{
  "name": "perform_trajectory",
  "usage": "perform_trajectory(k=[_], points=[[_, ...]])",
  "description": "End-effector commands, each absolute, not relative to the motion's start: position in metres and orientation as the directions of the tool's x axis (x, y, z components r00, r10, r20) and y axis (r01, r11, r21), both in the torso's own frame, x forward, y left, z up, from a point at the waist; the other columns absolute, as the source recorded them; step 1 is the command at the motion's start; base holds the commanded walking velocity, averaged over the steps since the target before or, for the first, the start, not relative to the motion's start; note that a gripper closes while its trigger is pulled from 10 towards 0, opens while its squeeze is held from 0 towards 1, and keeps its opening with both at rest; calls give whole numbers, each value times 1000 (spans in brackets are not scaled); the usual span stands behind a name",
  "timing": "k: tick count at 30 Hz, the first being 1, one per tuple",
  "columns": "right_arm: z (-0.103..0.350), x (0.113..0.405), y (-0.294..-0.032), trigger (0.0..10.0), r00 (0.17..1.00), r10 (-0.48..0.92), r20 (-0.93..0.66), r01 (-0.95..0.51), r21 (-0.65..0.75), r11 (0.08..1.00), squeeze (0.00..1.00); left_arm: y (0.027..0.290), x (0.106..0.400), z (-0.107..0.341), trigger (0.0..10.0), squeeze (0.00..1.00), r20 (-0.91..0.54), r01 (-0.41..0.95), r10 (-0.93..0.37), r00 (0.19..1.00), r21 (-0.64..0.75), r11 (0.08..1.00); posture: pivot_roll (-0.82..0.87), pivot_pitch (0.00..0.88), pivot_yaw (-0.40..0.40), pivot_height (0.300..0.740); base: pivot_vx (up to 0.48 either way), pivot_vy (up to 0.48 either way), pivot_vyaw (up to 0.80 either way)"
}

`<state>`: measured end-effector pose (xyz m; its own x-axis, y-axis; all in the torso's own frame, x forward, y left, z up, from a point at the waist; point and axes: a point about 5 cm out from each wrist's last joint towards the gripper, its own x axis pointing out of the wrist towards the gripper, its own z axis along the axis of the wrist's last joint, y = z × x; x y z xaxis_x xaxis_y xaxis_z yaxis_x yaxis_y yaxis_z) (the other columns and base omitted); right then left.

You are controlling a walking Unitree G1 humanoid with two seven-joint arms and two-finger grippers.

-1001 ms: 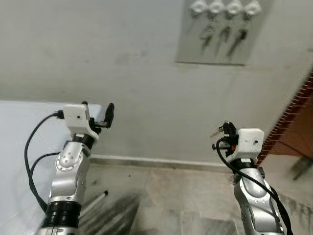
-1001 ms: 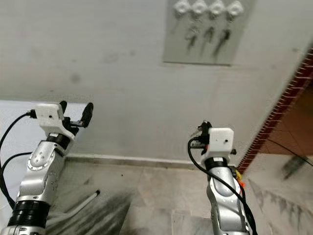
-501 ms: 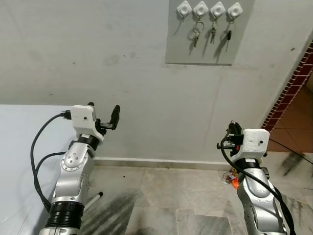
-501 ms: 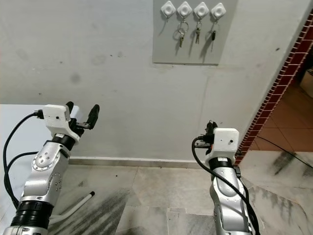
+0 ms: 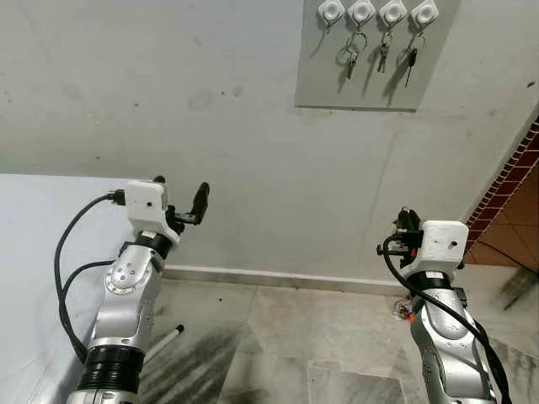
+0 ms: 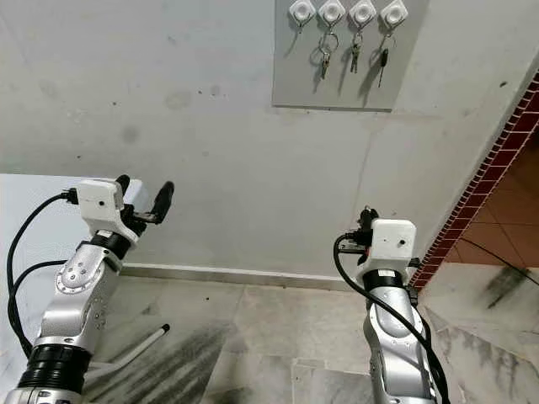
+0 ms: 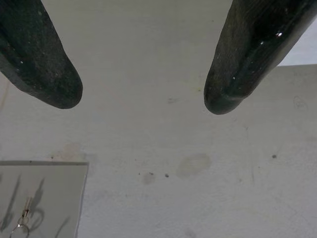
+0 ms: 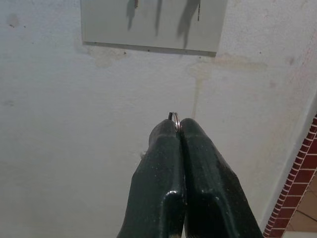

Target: Hang keys on a hook

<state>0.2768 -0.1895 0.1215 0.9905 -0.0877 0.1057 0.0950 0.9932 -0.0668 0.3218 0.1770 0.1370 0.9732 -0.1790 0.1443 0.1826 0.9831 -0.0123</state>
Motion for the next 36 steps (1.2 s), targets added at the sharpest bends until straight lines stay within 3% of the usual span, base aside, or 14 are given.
perform_trajectory(k=[1,36], points=[[122,277,-189,10000,991,-92,102,99,-67,993,0,178,323,139,10000,0,141,190,-187,972,-7,982,-62,0,36,740,371,0,0],[120,275,-185,10000,993,-78,94,84,-66,994,0,180,322,138,10000,0,127,180,-175,976,-27,983,-54,0,37,740,455,0,0]])
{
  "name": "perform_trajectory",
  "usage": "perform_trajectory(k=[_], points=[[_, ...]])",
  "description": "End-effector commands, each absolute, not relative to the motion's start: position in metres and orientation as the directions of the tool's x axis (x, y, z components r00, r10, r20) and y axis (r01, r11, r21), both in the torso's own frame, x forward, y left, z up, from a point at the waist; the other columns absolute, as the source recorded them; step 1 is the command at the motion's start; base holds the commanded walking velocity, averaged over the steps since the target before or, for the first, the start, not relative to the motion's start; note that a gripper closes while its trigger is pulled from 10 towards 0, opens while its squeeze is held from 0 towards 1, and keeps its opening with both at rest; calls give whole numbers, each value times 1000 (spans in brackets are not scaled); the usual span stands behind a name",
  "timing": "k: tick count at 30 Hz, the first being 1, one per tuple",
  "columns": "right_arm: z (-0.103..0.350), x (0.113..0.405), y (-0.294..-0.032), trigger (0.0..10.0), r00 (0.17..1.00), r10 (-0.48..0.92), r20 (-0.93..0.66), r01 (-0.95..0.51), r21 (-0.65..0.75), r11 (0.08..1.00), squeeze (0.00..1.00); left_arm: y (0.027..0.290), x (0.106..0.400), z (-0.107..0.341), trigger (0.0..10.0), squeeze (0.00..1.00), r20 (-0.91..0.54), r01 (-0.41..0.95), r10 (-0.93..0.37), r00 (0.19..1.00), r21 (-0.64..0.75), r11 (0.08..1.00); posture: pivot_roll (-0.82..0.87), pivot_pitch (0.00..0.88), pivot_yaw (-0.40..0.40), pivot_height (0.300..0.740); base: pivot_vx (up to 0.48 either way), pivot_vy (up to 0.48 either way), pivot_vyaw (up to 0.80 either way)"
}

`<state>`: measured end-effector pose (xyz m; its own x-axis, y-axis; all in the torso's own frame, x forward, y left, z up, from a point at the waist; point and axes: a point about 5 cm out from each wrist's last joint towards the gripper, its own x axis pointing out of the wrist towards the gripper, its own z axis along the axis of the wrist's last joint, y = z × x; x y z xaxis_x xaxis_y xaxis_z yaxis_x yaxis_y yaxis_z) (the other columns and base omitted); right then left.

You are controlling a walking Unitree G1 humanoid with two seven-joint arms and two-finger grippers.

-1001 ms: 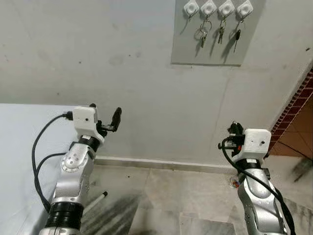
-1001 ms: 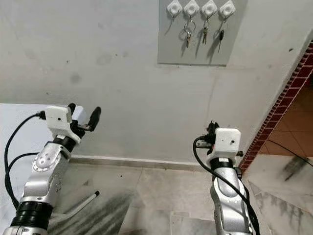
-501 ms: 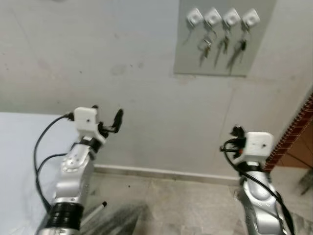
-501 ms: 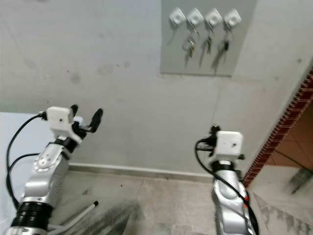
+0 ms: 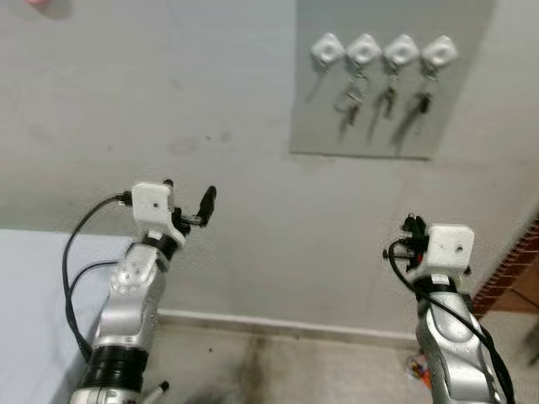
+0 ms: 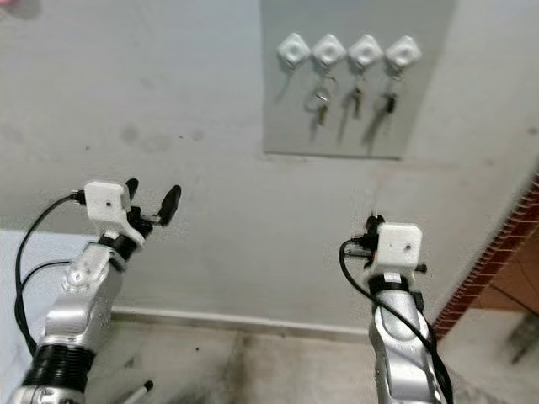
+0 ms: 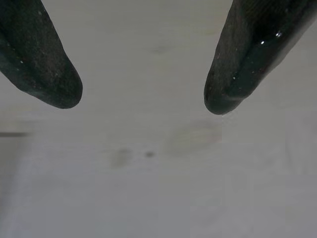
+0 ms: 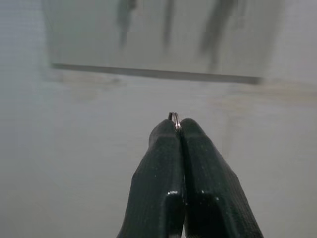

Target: Hang keys on a hook

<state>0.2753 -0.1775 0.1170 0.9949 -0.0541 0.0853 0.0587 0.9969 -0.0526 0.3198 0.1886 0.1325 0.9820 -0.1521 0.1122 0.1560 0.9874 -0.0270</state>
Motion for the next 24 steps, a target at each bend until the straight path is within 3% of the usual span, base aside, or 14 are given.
perform_trajectory(k=[1,4,11,24], points=[[120,275,-185,10000,993,-77,94,83,-66,994,0,180,322,137,10000,0,126,180,-175,976,-28,983,-54,0,36,740,431,0,0],[120,275,-185,10000,993,-76,92,83,-68,994,0,181,322,137,10000,0,127,173,-168,978,-25,985,-54,0,35,740,356,0,0],[119,275,-186,10000,994,-68,85,74,-73,995,0,176,321,138,10000,0,138,188,-179,974,-55,981,-54,0,35,740,0,0,0],[124,281,-183,10000,997,19,81,-10,-112,994,0,141,328,161,10000,0,164,397,-400,902,48,916,-50,0,34,740,0,0,0]])
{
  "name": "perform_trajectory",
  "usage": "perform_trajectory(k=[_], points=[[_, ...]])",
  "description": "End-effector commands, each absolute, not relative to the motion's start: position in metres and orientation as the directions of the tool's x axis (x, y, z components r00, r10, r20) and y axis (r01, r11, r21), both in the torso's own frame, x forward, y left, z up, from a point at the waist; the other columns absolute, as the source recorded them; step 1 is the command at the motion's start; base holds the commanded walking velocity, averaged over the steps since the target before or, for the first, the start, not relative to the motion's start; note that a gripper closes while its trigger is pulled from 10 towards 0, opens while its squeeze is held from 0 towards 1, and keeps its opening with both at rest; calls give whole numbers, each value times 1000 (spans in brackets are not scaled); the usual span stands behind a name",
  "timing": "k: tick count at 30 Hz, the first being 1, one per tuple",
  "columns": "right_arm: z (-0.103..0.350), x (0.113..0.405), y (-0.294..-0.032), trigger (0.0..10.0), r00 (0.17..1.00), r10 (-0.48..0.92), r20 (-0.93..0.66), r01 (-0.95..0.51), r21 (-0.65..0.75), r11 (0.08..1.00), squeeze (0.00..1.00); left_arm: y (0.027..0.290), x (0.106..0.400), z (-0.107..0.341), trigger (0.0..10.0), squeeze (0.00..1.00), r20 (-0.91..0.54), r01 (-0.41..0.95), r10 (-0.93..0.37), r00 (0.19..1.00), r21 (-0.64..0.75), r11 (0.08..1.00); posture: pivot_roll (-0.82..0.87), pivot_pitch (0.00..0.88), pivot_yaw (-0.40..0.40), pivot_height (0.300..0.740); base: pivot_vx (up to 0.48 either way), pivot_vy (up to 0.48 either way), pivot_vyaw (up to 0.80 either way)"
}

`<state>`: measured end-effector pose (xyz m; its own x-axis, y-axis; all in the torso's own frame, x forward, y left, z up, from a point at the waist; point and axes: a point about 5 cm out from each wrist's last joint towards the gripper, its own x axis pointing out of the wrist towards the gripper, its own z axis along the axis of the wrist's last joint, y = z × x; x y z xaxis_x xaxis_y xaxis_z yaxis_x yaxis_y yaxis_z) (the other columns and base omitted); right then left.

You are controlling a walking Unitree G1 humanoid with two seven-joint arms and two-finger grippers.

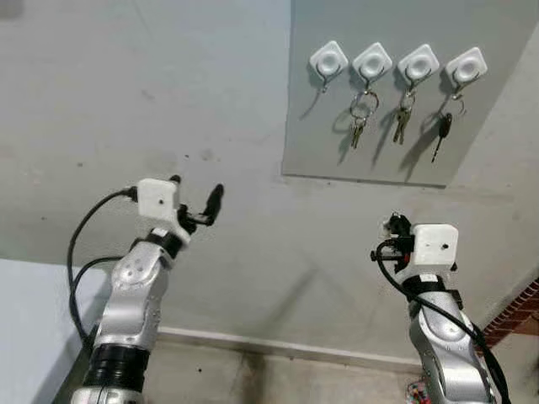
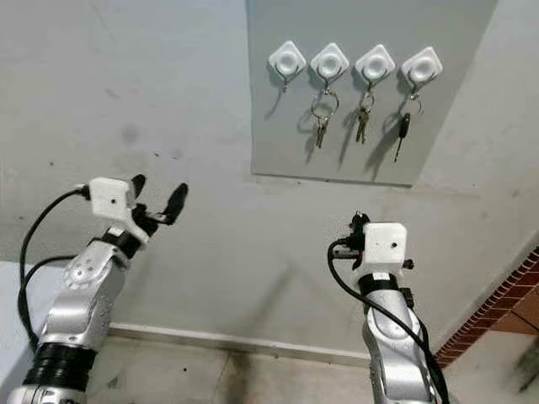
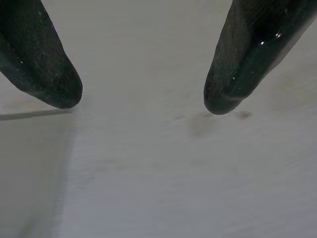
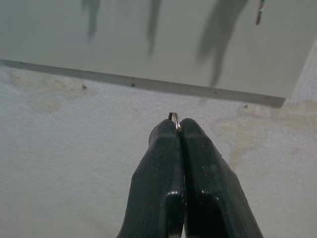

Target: Hang keys on a hook

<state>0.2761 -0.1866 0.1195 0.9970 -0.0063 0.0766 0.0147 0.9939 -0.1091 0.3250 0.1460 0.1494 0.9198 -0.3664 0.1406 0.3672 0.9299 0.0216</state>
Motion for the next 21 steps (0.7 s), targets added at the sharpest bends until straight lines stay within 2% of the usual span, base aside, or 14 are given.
perform_trajectory(k=[1,12,21], points=[[124,281,-182,10000,996,28,82,-19,-116,993,0,139,328,163,10000,0,165,408,-411,896,55,911,-50,0,34,740,0,0,0],[138,301,-163,10000,981,169,97,-158,-112,981,0,114,329,178,10000,0,182,513,-518,836,76,855,-67,0,47,740,0,0,0],[160,320,-139,10000,934,318,161,-306,-97,947,0,93,325,194,10000,0,223,595,-600,768,97,798,-49,0,37,740,0,0,0]])
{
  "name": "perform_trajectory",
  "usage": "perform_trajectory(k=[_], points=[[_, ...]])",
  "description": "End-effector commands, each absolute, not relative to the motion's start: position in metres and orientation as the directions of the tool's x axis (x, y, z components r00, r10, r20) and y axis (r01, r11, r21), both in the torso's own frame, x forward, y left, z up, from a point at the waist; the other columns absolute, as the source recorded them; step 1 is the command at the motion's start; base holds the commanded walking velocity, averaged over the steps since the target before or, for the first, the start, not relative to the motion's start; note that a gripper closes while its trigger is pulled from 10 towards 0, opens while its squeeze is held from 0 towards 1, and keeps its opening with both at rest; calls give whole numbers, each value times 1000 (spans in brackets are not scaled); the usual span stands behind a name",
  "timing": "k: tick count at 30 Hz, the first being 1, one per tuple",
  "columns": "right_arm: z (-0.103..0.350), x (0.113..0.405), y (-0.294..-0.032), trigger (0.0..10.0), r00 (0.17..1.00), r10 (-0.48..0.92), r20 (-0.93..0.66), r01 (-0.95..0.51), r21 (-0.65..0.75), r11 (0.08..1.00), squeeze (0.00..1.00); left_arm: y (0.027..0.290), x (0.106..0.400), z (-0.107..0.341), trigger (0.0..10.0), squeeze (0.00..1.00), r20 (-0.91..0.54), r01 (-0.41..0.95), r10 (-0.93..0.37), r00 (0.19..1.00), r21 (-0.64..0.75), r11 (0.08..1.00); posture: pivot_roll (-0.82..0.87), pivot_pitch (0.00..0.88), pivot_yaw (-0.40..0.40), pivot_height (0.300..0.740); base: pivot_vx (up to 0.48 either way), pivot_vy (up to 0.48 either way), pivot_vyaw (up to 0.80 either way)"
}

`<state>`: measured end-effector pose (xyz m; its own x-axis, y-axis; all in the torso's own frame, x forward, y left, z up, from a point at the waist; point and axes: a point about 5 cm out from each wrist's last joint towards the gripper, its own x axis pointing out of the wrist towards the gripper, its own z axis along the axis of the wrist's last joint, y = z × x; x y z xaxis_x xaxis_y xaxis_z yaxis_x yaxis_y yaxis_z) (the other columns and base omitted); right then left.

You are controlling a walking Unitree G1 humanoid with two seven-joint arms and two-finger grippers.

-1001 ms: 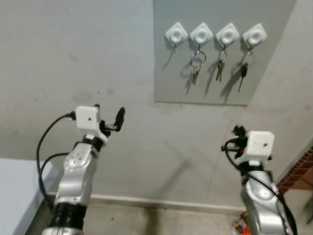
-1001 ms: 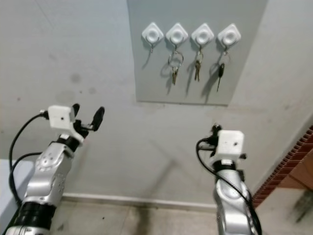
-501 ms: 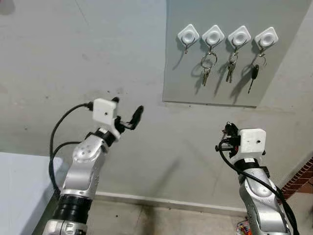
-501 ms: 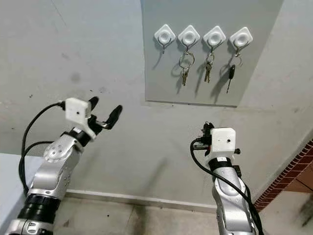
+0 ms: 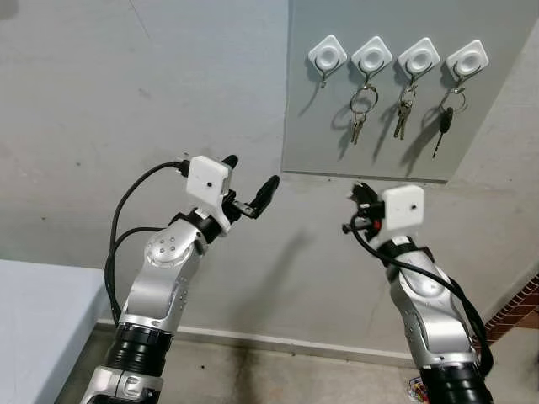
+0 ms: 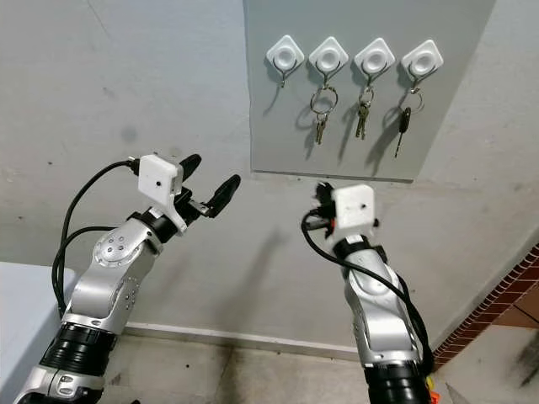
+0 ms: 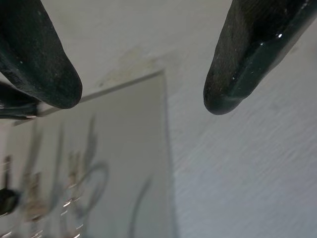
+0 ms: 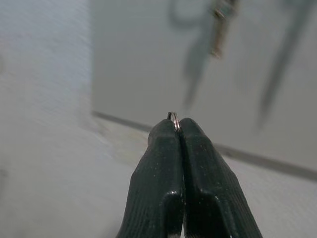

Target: Hang keys on a hook

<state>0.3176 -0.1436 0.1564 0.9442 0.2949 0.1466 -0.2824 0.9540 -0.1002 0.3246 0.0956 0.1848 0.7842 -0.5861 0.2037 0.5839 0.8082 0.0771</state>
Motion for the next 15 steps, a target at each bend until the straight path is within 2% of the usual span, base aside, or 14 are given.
perform_trajectory(k=[1,15], points=[[164,322,-137,10000,926,335,172,-324,-91,942,0,91,325,197,10000,0,229,601,-604,763,92,794,-49,0,35,740,0,0,0],[204,335,-111,10000,806,496,323,-521,-10,853,0,74,321,218,10000,0,280,653,-657,700,123,747,-43,0,33,740,0,0,0]])
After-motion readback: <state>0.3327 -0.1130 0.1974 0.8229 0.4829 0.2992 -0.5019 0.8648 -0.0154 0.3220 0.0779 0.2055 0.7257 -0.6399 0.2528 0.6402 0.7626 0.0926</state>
